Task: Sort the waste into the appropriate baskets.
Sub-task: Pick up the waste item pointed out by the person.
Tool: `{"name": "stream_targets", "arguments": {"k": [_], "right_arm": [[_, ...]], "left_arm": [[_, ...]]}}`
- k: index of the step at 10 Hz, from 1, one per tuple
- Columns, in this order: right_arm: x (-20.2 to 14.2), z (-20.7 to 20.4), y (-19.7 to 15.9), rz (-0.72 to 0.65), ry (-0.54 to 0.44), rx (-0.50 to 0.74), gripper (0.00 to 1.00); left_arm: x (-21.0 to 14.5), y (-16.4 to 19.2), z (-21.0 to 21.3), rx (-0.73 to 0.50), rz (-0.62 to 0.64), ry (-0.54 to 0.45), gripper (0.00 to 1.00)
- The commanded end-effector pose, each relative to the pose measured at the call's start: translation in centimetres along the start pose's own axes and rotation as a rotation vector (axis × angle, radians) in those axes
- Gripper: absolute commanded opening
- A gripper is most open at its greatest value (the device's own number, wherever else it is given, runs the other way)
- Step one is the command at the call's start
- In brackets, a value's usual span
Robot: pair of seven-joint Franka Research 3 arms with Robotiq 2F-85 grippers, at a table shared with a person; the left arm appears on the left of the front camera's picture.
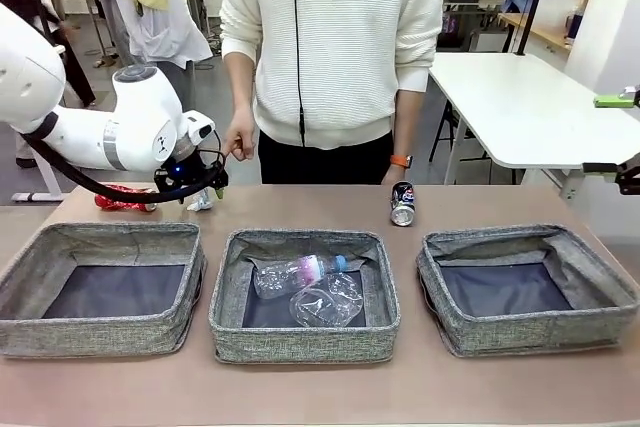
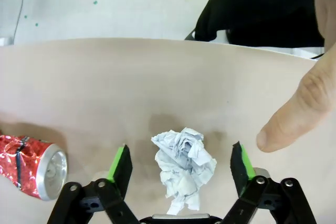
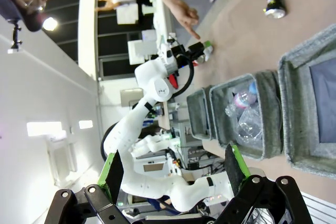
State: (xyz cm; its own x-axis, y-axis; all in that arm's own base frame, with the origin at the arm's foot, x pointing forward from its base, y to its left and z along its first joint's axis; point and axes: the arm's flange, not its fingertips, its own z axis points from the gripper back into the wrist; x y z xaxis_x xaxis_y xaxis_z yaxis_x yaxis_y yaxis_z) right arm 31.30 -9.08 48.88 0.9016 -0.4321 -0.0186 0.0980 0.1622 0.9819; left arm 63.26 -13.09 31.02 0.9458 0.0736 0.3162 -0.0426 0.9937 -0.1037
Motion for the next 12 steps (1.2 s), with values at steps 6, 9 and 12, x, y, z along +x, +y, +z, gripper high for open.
{"name": "stream_targets", "arguments": {"k": [6,9,12], "right_arm": [[-0.04,0.31,0.25,0.000,0.006,-0.002,1.00],[-0.04,0.31,0.25,0.000,0.006,-0.002,1.00],[-0.04,0.31,0.25,0.000,0.006,-0.002,1.00]], "left_arm": [[0.60,-1.32,-0.41,0.094,0.070,0.107,0.02],[0.58,-1.58,-0.46,0.100,0.074,0.109,0.00],[0.62,-1.40,-0.03,0.092,0.105,0.097,0.00]]}}
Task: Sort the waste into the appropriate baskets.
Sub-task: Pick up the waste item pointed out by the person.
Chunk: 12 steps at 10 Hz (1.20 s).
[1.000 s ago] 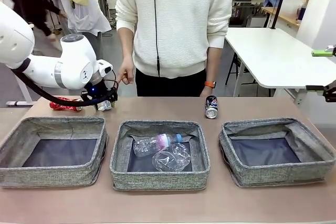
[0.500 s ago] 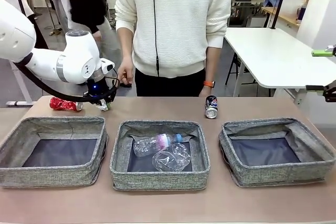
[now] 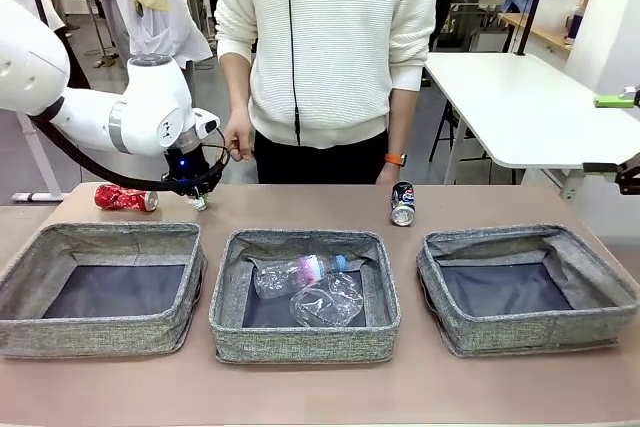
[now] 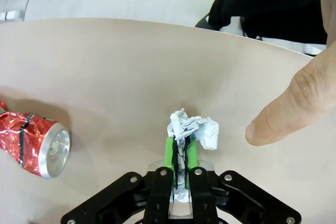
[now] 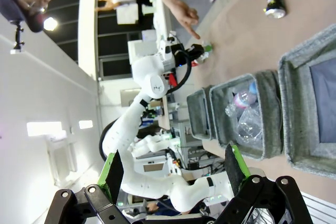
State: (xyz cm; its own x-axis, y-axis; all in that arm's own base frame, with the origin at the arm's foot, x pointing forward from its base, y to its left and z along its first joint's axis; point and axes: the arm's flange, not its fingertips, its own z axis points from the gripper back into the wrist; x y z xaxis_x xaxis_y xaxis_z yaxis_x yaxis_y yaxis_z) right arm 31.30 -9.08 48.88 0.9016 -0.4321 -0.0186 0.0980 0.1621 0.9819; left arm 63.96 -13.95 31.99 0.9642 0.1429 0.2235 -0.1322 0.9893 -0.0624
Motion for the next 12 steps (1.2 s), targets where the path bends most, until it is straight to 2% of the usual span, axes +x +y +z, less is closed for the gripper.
{"name": "stream_targets", "arguments": {"k": [1,3,5,6,7,8,9,11,12], "right_arm": [[0.0,0.3,0.3,0.000,0.006,-0.002,1.00],[0.0,0.3,0.3,0.000,0.006,-0.002,1.00],[0.0,0.3,0.3,0.000,0.006,-0.002,1.00],[0.0,0.3,0.3,0.000,0.006,-0.002,1.00],[0.0,0.3,0.3,0.000,0.006,-0.002,1.00],[0.0,0.3,0.3,0.000,0.006,-0.002,1.00],[0.0,0.3,0.3,0.000,0.006,-0.002,1.00],[0.0,0.3,0.3,0.000,0.006,-0.002,1.00],[0.0,0.3,0.3,0.000,0.006,-0.002,1.00]], "left_arm": [[-0.4,-0.1,0.0,0.029,0.048,0.010,0.00],[-0.7,1.4,4.0,-0.021,0.090,0.014,0.00],[-2.1,2.9,11.7,-0.015,0.153,0.039,0.00],[-4.0,3.6,15.9,-0.044,0.113,0.055,0.00],[-6.7,4.0,19.9,-0.123,0.047,0.062,0.00],[-10.7,3.9,23.9,-0.258,-0.074,0.108,0.00],[-14.7,3.5,26.5,-0.300,-0.159,0.098,0.00],[-21.9,2.2,27.4,-0.137,-0.215,-0.057,0.00],[-22.2,1.9,27.0,-0.064,-0.193,-0.041,0.00]]}}
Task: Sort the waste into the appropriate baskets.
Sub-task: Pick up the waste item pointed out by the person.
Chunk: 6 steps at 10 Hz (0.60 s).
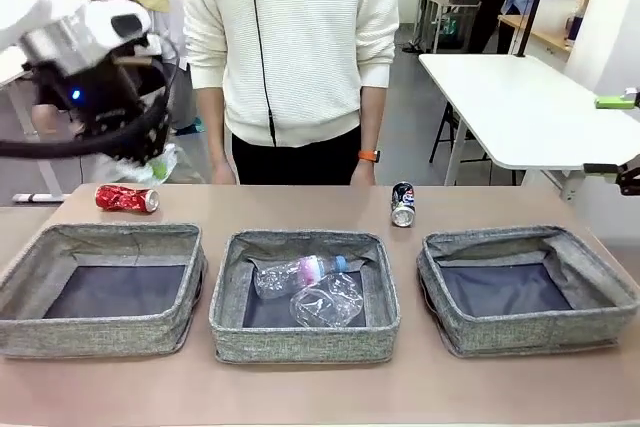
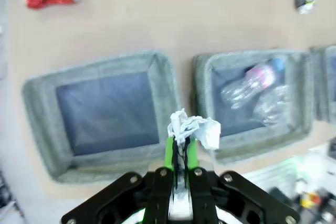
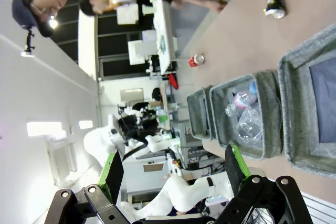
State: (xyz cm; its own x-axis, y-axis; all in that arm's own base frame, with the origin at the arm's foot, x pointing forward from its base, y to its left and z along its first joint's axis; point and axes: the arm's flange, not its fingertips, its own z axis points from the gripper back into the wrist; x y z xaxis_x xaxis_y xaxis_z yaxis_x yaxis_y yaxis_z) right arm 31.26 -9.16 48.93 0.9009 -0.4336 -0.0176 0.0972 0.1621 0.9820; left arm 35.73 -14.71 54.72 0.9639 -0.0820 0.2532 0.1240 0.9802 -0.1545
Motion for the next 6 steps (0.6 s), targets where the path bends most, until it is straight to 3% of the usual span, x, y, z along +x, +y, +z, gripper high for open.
{"name": "stream_targets", "arguments": {"k": [1,4,5,6], "right_arm": [[0.0,0.2,0.2,-0.001,0.008,-0.002,1.00],[0.0,0.2,0.2,-0.001,0.008,-0.002,1.00],[0.0,0.2,0.2,-0.001,0.008,-0.002,1.00],[0.0,0.2,0.2,-0.001,0.008,-0.002,1.00]], "left_arm": [[2.9,0.6,0.3,-0.062,0.028,0.013,0.00],[2.9,0.6,0.3,-0.062,0.028,0.013,0.00],[1.6,0.4,0.0,-0.023,0.025,0.006,0.08],[2.5,-4.5,1.3,0.025,0.055,0.023,0.08]]}}
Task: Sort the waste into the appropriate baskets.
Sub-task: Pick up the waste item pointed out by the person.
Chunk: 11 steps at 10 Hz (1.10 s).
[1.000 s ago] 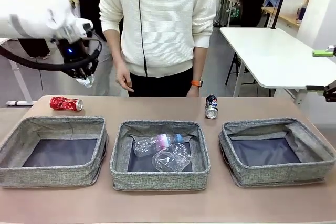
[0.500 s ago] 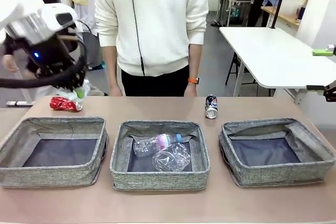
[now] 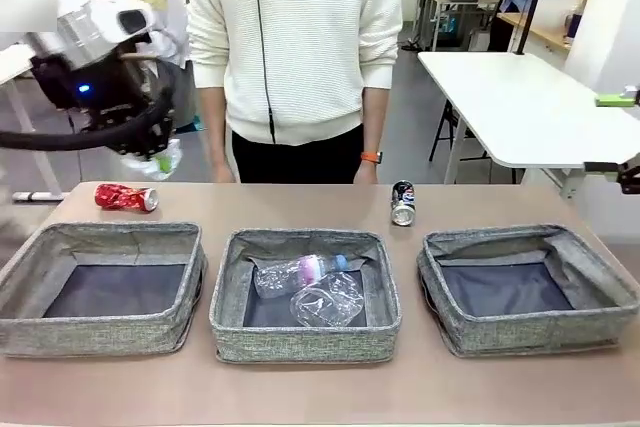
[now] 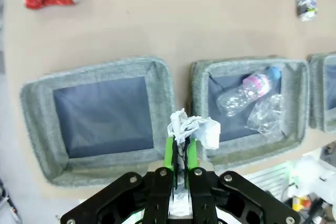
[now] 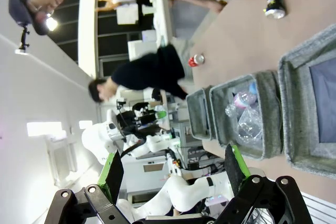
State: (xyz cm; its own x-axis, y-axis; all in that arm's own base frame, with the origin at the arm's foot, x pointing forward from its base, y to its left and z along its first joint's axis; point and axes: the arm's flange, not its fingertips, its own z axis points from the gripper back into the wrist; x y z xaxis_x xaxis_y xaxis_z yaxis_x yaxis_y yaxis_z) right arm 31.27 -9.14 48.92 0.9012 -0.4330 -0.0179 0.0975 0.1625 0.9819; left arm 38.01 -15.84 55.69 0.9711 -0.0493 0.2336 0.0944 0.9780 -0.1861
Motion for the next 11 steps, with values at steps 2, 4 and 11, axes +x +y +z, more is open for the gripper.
{"name": "stream_targets", "arguments": {"k": [2,4,11], "right_arm": [[0.0,0.2,0.2,-0.001,0.007,-0.002,1.00],[0.0,0.2,0.2,-0.001,0.007,-0.002,1.00],[0.0,0.2,0.2,-0.001,0.007,-0.002,1.00]], "left_arm": [[1.4,-12.5,8.4,0.067,-0.027,0.057,0.08],[2.2,-20.7,12.4,0.123,0.022,0.116,0.08],[4.0,-28.0,17.1,0.040,0.103,0.100,0.08]]}}
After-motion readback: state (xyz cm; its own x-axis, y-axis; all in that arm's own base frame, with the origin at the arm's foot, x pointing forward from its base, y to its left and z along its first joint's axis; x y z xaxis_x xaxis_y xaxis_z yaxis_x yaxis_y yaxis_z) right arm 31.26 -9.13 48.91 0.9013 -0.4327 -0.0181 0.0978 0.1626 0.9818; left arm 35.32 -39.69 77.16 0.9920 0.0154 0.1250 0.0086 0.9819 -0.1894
